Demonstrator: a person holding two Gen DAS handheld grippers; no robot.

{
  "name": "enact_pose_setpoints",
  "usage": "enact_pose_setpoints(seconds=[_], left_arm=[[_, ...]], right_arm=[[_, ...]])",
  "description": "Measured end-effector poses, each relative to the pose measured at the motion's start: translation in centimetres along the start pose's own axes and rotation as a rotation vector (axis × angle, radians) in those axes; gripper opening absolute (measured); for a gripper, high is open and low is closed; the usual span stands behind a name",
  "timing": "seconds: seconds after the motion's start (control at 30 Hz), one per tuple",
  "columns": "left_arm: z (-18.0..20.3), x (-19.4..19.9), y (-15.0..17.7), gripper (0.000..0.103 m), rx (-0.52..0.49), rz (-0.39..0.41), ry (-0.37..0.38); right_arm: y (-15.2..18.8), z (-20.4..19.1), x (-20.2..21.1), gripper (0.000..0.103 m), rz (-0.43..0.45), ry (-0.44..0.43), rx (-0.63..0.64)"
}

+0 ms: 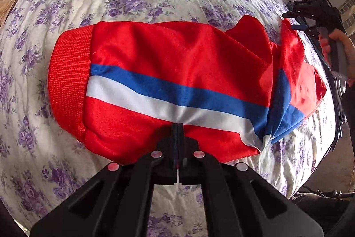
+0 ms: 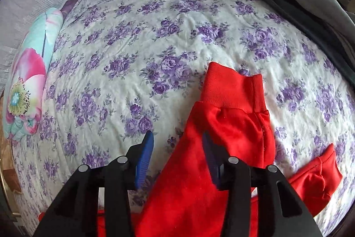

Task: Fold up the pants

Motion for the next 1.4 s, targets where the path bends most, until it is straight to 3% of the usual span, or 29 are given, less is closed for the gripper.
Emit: enact_pose_setpoints(seconds=[0.17,0.2,0.23,0.33,0.47,0.57,0.63,0.7,0.8,0.87,1.03,1.07,1.13,1.23,1.27,1.33,1.4], left_arm=[[0.0,-0.3,-0.2,0.000,0.008,-0.006,0.005],[0.0,-0.4,-0.3,0.000,0.008,-0.008,0.005],[-0.1,-0.4,-0.3,0.000,0.007,-0.009,0.006],[-0.2,-0.4,-0.4,0.000,0.005,-0.013,0.009],[-0.2,-0.4,-0.5,0.000,-0.001,-0.018,0.011],[-0.3,-0.4,-0.6,0.000,-0.005,-0.022,0.012],[-0.2,-0.4,-0.6,0.000,-0.011,-0.026,0.007],[-0.3,-0.4,-0.5,0.000,-0.017,-0.024,0.005],[-0.2,-0.5,-0.3,0.000,-0.036,-0.029,-0.002],[0.1,-0.5,-0.3,0.000,-0.058,-0.033,-0.013],[0.3,-0.4,-0.1,0.000,-0.089,-0.035,-0.031],[0.3,-0.3,-0.1,0.000,-0.089,-0.036,-0.029],[0.0,0.4,0.0,0.000,-0.087,-0.030,-0.029],[-0.6,2.1,-0.2,0.000,-0.068,0.003,-0.027],[-0.9,2.7,-0.5,0.000,-0.055,0.020,-0.023],[-1.5,3.6,-1.3,0.000,-0.032,0.054,-0.026],[-2.2,3.8,-2.1,0.000,-0.014,0.075,-0.041]], right_arm=[[0.7,0.1,-3.1,0.044,-0.087,0.139,0.027],[0.8,0.1,-3.2,0.034,-0.076,0.155,0.037],[0.8,0.3,-3.0,0.004,-0.063,0.174,0.036],[0.8,1.3,-1.0,0.003,-0.039,0.092,-0.014],[1.5,4.9,5.1,0.003,0.038,-0.048,-0.085],[3.6,10.0,9.8,0.003,0.095,-0.108,-0.148],[6.5,14.1,11.2,0.003,0.101,-0.103,-0.197],[9.8,18.0,10.2,0.003,0.070,-0.085,-0.265],[14.2,22.4,5.3,0.003,-0.032,-0.079,-0.400],[16.0,23.2,4.1,0.003,-0.027,-0.101,-0.428],[15.9,22.6,5.4,0.009,0.000,-0.071,-0.369],[15.8,22.8,6.1,0.012,0.002,-0.039,-0.353],[15.2,22.4,8.3,0.031,0.044,0.073,-0.291],[14.3,19.6,11.7,0.032,0.140,0.143,-0.136],[13.7,17.6,12.5,0.032,0.165,0.123,-0.083],[12.7,12.2,13.4,0.035,0.209,0.004,0.037],[12.0,5.4,13.4,0.041,0.222,-0.191,0.174]])
Point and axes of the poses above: each gripper's, at about its wrist camera, not at the fingertips, and x roughly against the way its jaws point, z to its right, y to its underside, the point moved 6 cm from there along -x, roughly the way its jaws point, and after that the axes turned 4 degrees about z, right-handed, at the moved point
